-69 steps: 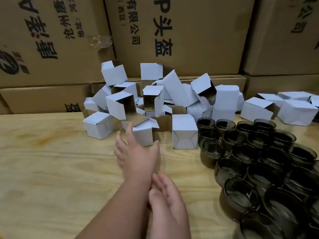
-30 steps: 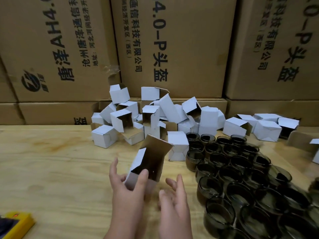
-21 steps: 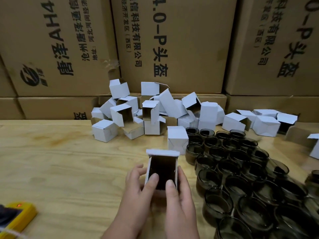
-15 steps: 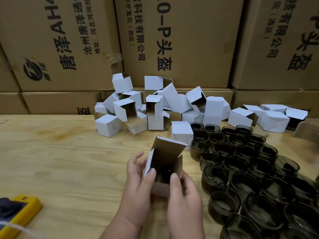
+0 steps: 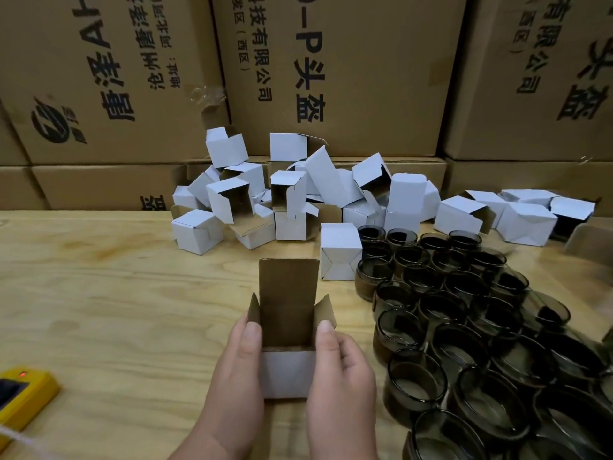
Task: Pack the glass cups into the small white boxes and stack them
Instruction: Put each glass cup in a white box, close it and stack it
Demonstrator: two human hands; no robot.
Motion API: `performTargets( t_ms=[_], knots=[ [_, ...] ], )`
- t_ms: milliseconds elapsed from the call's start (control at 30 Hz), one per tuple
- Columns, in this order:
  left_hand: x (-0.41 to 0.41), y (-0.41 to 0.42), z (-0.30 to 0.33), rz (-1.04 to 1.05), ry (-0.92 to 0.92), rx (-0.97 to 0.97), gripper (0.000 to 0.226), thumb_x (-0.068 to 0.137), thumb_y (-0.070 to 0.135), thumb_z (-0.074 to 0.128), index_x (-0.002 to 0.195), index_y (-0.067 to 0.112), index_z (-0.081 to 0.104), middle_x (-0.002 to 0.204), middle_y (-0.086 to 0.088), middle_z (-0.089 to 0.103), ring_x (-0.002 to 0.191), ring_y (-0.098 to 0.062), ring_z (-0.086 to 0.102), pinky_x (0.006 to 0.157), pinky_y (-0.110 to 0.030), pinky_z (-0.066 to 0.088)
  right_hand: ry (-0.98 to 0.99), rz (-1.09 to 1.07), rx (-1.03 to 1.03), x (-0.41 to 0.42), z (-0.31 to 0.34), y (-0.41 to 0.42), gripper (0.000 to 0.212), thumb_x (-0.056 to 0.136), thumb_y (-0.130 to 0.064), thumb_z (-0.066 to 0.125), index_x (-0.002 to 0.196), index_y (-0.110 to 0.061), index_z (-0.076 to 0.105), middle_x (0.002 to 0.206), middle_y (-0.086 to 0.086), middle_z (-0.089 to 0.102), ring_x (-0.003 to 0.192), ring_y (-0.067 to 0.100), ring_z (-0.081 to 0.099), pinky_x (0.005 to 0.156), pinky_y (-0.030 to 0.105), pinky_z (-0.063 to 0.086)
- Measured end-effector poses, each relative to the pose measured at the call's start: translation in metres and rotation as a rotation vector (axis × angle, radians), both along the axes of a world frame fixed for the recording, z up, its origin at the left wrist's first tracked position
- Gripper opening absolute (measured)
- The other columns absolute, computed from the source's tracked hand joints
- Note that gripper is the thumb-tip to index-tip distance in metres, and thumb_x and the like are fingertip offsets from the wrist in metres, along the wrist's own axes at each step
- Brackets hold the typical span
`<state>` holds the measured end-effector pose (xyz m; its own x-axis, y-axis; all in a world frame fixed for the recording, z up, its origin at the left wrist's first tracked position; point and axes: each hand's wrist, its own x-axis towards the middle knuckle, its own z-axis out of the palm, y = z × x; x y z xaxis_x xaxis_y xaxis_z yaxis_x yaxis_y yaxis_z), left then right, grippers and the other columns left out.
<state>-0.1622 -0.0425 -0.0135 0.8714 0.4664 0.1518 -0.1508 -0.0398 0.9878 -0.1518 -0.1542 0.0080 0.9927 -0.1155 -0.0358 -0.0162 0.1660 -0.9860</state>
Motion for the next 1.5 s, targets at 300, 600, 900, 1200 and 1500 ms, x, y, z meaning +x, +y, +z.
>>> performTargets(
  t_ms=[300,600,900,1200,1500],
  knots=[
    [0.016,-0.011,0.014,0.185,-0.095,0.041,0.033,0.088,0.031,0.038,0.072,0.015,0.062,0.072,0.015,0.07,0.084,-0.008,0.06,0.081,-0.016,0.047,-0.035,-0.1,0.091,0.005,0.009,-0.003,0.036,0.103,-0.018,0.052,0.113,-0.052,0.056,0.086,-0.028,0.068,0.079,-0.022,0.059,0.065,-0.003,0.04],
    [0.023,0.011,0.025,-0.01,-0.155,-0.158,0.057,0.096,-0.016,0.042,0.079,0.033,0.066,0.13,0.007,0.07,0.088,-0.016,0.068,0.058,-0.026,0.051,-0.158,-0.106,-0.165,0.024,-0.004,0.003,0.024,0.103,-0.025,0.047,0.102,-0.042,0.064,0.098,-0.026,0.068,0.098,-0.012,0.059,0.075,0.006,0.043],
    [0.02,0.022,0.024,0.047,-0.16,0.582,0.054,0.087,0.017,0.036,0.107,0.055,0.069,0.145,0.04,0.039,0.152,0.005,0.018,0.123,-0.022,0.017,-0.109,-0.048,-0.211,0.035,-0.008,0.002,0.034,0.103,-0.029,0.05,0.133,-0.027,0.066,0.1,-0.042,0.052,0.091,-0.038,0.044,0.072,-0.011,0.031],
    [0.012,0.02,0.027,-0.157,0.022,0.3,0.069,0.08,0.027,0.037,0.138,0.063,0.046,0.13,0.05,0.045,0.127,0.028,0.035,0.102,-0.002,0.03,-0.12,0.024,-0.311,0.023,-0.007,0.005,0.035,0.098,-0.04,0.054,0.132,-0.035,0.06,0.124,-0.023,0.061,0.107,-0.017,0.054,0.088,0.008,0.04],
    [0.011,0.025,0.024,-0.2,0.056,0.339,0.096,0.058,0.072,0.065,0.148,0.051,0.039,0.133,0.036,0.054,0.117,0.018,0.054,0.09,-0.003,0.042,-0.212,0.013,-0.478,0.02,-0.011,0.002,0.05,0.101,-0.036,0.048,0.15,-0.031,0.041,0.151,-0.021,0.033,0.113,-0.028,0.032,0.093,-0.001,0.024]
  ],
)
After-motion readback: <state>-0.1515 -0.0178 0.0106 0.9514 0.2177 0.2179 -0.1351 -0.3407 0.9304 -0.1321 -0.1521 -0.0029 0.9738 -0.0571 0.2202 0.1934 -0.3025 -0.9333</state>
